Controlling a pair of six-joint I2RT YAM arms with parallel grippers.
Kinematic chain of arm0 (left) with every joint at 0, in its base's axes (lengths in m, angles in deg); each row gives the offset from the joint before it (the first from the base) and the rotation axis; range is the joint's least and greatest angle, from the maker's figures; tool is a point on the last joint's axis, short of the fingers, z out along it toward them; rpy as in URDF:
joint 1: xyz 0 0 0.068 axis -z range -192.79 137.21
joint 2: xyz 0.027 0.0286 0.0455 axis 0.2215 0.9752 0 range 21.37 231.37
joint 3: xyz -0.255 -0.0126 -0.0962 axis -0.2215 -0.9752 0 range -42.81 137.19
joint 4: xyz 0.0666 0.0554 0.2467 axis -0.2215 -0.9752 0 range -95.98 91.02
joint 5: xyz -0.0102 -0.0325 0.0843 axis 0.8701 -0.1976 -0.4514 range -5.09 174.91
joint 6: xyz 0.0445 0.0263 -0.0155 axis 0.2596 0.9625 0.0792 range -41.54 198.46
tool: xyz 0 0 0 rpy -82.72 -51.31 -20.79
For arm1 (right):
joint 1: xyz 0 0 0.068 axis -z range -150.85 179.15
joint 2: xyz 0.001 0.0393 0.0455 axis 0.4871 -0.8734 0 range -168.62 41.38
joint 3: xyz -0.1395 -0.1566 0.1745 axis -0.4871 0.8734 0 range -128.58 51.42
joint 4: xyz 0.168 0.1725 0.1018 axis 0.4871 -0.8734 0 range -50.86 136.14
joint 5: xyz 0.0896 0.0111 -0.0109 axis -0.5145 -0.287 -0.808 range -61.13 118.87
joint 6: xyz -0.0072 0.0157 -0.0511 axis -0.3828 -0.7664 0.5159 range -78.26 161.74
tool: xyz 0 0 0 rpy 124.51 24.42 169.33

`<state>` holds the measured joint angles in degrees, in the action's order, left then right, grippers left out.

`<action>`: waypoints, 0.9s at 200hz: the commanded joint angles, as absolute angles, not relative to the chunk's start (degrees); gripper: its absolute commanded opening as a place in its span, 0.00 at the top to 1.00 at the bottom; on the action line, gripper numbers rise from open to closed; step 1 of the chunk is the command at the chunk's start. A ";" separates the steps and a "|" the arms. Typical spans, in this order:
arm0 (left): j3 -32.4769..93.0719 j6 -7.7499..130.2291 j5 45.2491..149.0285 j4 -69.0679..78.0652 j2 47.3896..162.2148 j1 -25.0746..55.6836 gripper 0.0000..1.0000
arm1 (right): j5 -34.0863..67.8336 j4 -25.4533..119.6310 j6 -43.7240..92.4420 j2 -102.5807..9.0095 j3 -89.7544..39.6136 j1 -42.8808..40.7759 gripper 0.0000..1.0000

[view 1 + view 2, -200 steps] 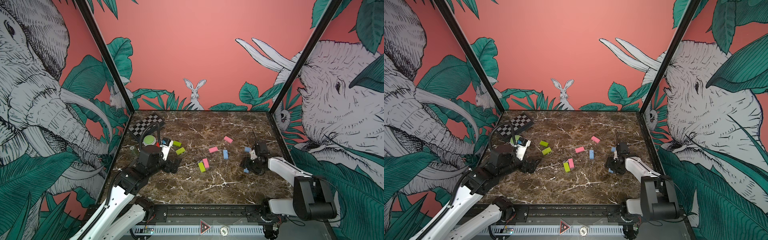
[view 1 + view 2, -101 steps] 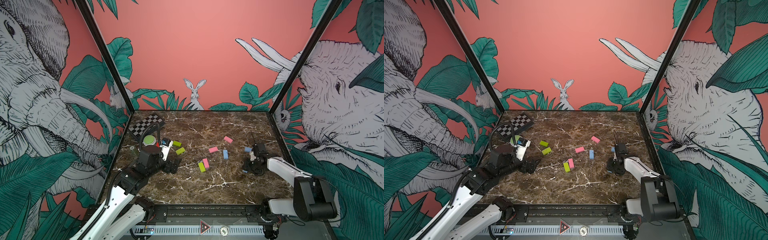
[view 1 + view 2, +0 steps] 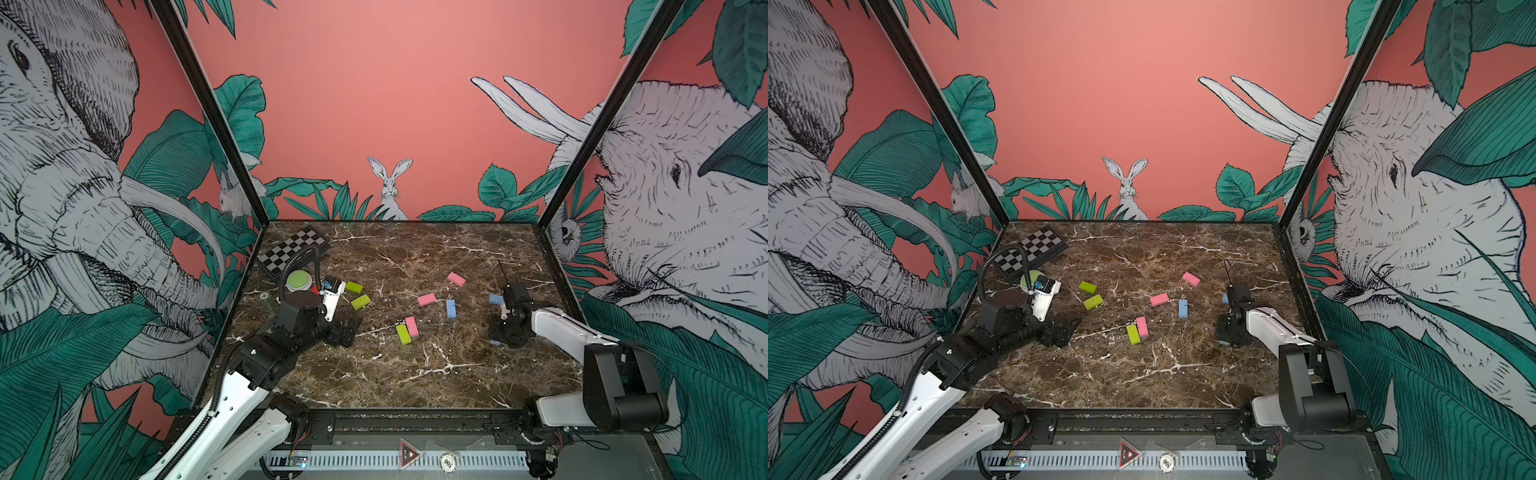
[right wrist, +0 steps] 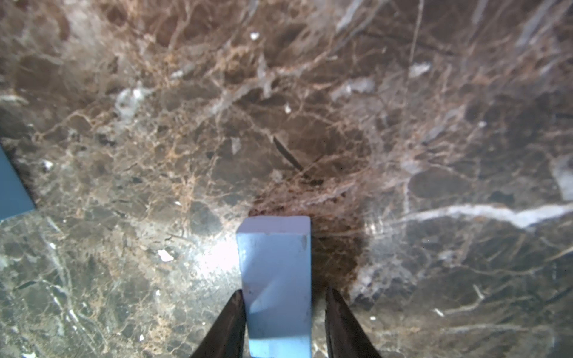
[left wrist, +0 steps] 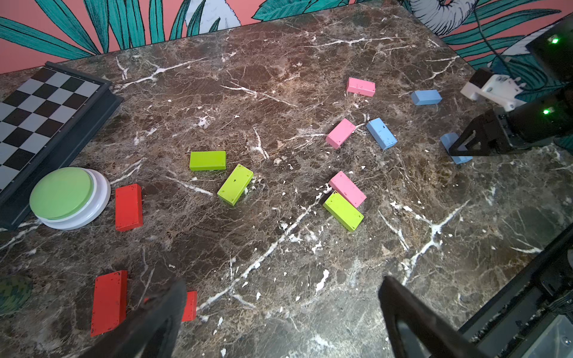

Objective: Assemble the letter t with building blocks
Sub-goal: Pick up the building block from the center of the board.

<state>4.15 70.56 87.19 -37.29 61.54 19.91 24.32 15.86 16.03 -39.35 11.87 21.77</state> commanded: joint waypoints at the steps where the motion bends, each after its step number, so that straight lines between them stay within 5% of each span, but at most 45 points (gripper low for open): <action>1: 4.65 71.14 86.68 -38.36 61.27 20.16 0.01 | 26.54 14.68 17.51 -40.90 10.40 21.41 0.62; 97: 4.65 71.13 86.37 -38.53 61.19 20.15 0.01 | 24.35 12.76 21.75 -39.01 8.16 21.11 0.83; 180: 4.48 71.10 85.88 -38.47 60.67 20.16 0.01 | 21.49 16.30 29.86 -33.71 2.38 13.96 0.85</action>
